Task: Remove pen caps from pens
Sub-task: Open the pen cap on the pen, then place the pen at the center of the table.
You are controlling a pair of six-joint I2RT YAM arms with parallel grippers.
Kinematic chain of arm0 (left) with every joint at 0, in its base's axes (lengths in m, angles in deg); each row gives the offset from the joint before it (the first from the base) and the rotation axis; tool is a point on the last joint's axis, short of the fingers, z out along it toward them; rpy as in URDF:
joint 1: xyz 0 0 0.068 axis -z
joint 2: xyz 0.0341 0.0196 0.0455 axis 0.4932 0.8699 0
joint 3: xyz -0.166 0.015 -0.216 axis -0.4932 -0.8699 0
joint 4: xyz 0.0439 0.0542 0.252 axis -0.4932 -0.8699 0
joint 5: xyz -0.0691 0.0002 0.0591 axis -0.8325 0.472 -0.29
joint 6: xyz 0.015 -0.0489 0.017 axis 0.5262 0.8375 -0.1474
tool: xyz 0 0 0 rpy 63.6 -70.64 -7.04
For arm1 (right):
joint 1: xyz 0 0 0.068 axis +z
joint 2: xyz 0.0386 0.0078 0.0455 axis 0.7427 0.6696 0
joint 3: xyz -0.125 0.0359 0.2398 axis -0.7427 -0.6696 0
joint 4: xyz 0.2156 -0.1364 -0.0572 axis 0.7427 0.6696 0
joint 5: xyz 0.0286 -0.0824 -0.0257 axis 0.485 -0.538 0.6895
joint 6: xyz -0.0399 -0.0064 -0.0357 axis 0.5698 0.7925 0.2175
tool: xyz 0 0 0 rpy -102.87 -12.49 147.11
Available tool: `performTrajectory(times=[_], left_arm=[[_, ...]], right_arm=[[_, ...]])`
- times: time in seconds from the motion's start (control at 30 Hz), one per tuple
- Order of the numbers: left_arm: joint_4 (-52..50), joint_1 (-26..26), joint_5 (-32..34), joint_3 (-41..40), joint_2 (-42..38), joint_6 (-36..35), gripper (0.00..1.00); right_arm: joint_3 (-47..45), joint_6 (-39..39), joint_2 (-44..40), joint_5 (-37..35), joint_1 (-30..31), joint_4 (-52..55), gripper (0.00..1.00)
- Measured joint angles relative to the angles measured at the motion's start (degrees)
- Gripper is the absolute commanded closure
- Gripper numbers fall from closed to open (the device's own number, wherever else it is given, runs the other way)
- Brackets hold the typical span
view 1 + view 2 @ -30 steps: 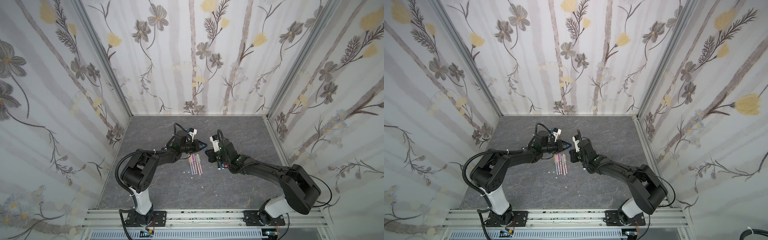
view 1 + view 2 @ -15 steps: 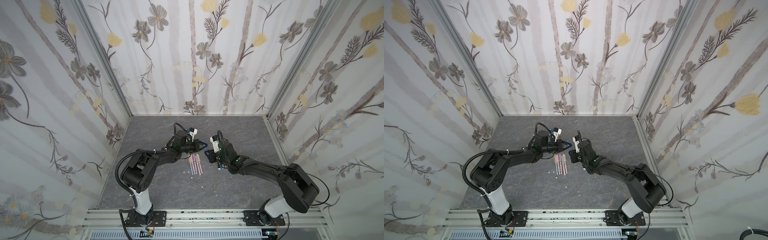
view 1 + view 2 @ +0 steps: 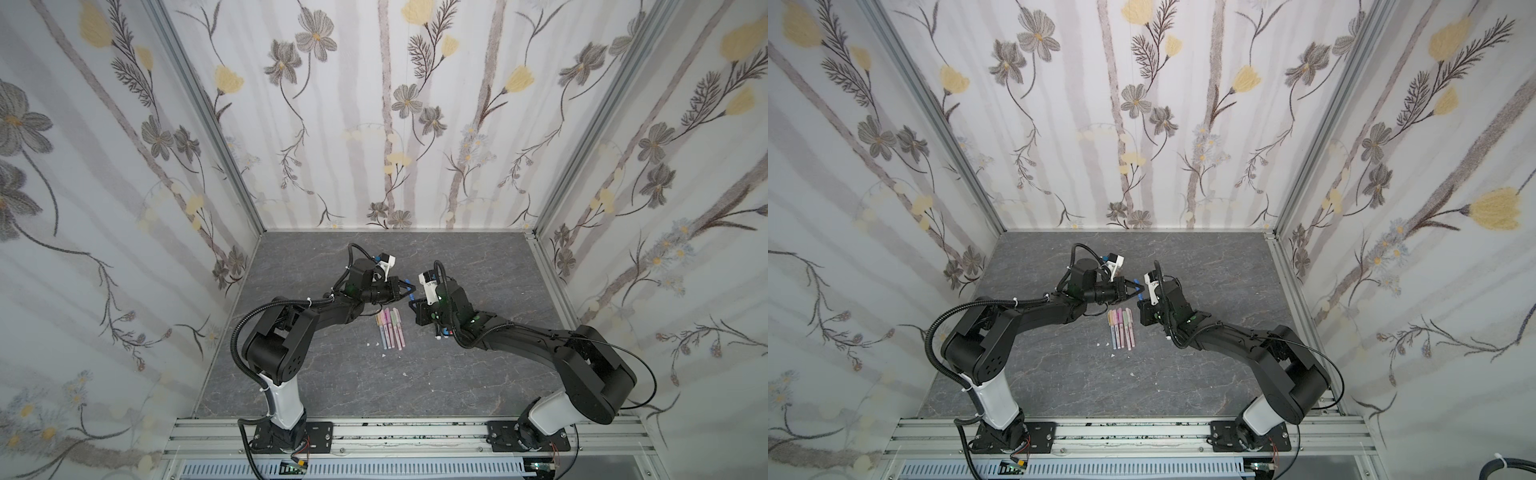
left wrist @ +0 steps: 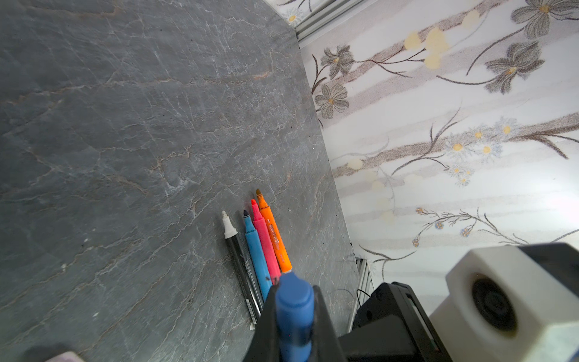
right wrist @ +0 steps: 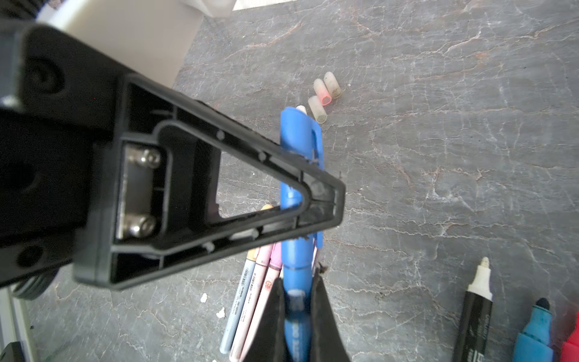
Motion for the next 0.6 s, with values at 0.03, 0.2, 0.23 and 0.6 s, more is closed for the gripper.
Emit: performTrajectory(times=[0.03,0.2,0.23,0.6], left_arm=[[-1.1,-0.3,-0.9,0.9,0.2,-0.4,1.0],[-5.4,-1.9,-2.7,6.3,1.3,-2.6,1.0],[-5.7,-2.8,-1.0,8.0,1.7,-3.0,1.0],[-11.7,-7.7,2.6,14.3,3.8,-7.4,1.0]], right_arm=[[-0.3,0.0,-0.2,0.0,0.0,-0.5,1.0],[-2.8,0.0,-1.8,-0.3,-0.1,-3.7,1.0],[-4.0,-0.1,-2.2,-0.1,0.0,-2.2,1.0],[-7.8,-2.5,-3.8,-0.5,0.4,1.9,1.0]])
